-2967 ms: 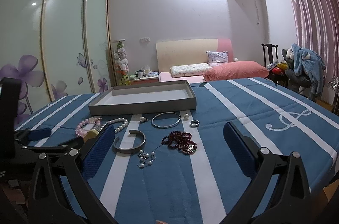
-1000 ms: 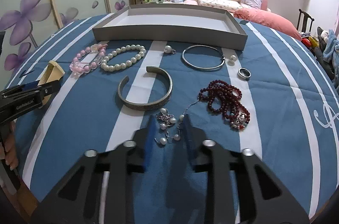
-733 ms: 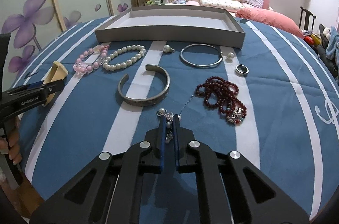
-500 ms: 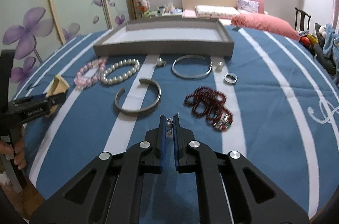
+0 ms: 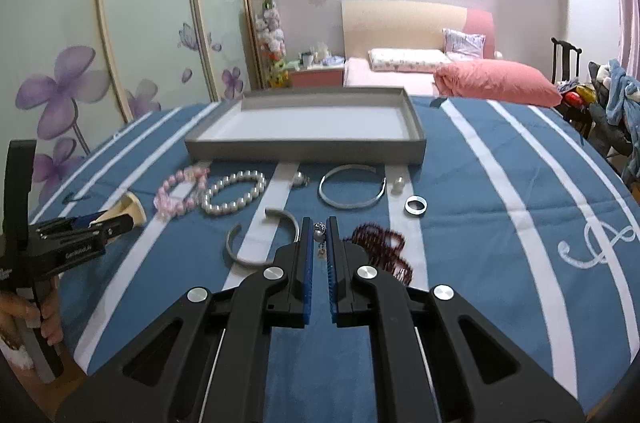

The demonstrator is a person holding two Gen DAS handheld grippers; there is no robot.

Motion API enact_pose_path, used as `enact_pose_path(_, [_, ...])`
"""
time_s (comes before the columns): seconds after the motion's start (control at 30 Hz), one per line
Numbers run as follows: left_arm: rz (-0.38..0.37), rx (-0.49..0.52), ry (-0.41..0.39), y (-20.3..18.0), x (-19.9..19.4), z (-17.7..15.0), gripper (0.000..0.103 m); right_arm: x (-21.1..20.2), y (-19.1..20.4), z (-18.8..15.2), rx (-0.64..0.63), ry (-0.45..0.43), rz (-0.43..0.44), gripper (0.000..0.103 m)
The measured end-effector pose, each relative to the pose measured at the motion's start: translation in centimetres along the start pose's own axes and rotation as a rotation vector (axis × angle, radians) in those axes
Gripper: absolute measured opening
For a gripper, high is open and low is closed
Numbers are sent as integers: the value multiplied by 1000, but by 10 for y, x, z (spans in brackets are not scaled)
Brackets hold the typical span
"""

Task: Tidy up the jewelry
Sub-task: 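Grasp the pearl pendant necklace with the right tool while the left tool lifts the yellow watch, then carry the yellow watch with the left tool while the right tool holds the pearl necklace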

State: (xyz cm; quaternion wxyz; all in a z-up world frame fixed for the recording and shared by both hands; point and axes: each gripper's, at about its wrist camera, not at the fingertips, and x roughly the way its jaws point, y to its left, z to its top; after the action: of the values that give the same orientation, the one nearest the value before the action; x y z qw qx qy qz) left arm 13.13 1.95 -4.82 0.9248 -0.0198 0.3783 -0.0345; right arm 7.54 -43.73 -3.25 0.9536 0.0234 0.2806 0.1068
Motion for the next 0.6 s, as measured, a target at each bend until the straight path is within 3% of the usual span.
enact_pose_path(0.33, [-11,31,-133,-18,-23,15,40,-10,-9,29,9,-123,2,7])
enact_pose_path(0.6, [-7,17,-119,-16,-16,18,33,-4,-10,31,16,-126,12,7])
